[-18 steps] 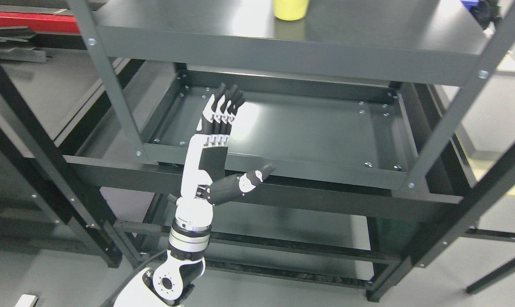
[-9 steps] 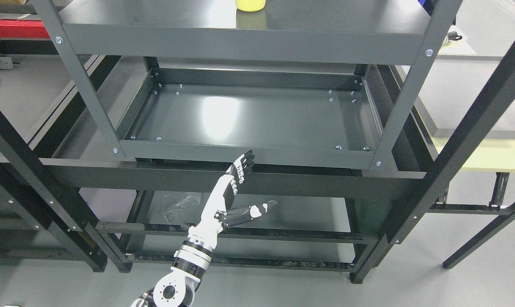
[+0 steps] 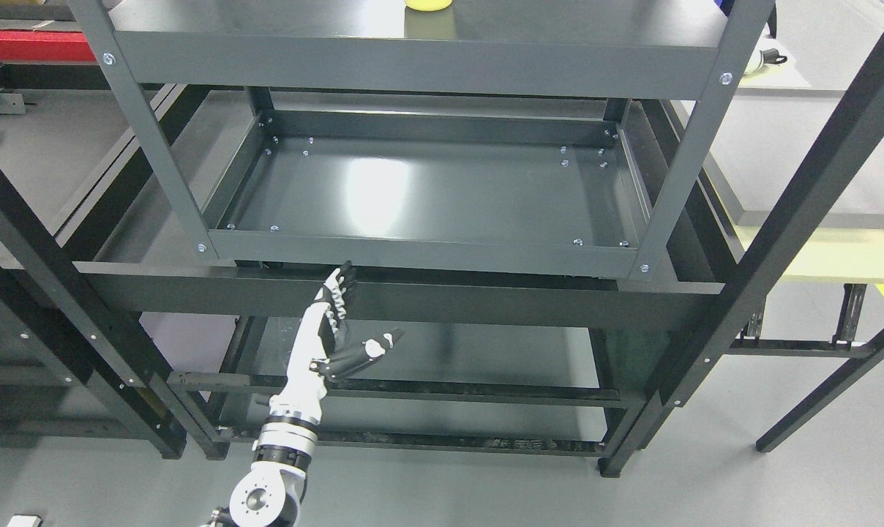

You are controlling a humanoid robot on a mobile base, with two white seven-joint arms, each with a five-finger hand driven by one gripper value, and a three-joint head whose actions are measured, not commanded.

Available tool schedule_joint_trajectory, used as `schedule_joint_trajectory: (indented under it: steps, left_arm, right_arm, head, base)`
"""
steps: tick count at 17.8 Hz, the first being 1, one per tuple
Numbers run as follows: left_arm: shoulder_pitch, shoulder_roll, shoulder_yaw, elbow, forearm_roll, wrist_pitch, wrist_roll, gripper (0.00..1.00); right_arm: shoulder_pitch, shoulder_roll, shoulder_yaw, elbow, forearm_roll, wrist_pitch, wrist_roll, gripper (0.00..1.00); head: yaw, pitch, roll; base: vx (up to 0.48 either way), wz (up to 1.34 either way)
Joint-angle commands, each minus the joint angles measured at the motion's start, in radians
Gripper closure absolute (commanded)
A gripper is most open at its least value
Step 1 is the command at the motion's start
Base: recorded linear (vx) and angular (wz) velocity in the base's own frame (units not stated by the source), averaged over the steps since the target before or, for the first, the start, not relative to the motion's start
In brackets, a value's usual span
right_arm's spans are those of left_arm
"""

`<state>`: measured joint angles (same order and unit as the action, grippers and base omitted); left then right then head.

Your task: Place yellow IKEA cup on middle right shelf

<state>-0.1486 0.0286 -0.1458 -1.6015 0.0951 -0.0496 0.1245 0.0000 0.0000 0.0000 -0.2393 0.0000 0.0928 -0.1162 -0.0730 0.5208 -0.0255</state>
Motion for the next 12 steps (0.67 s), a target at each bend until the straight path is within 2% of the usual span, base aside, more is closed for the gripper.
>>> schedule_joint_trajectory:
  steps: [1,7,12]
  left_arm:
    - [0.024,0.053,0.124,-0.031,-0.006,0.004,-0.012,0.01]
    - [0.027,0.019,0.149,-0.031,-0.006,0.005,-0.013,0.01]
    - [0.032,0.030,0.167,-0.031,-0.006,0.005,-0.013,0.01]
  right_arm:
    - [0.014,-0.017,0.017,0.000,-0.025,0.001,0.000,0.01]
    - [0.014,-0.017,0.017,0.000,-0.025,0.001,0.000,0.01]
    - [0.014,-0.017,0.017,0.000,-0.025,0.001,0.000,0.01]
  head:
    - [0.0000,0.000,0.000]
    - [0.0000,0.000,0.000]
    - [0.0000,0.000,0.000]
  base:
    - [0.000,0.00]
    - [0.000,0.00]
    - [0.000,0.00]
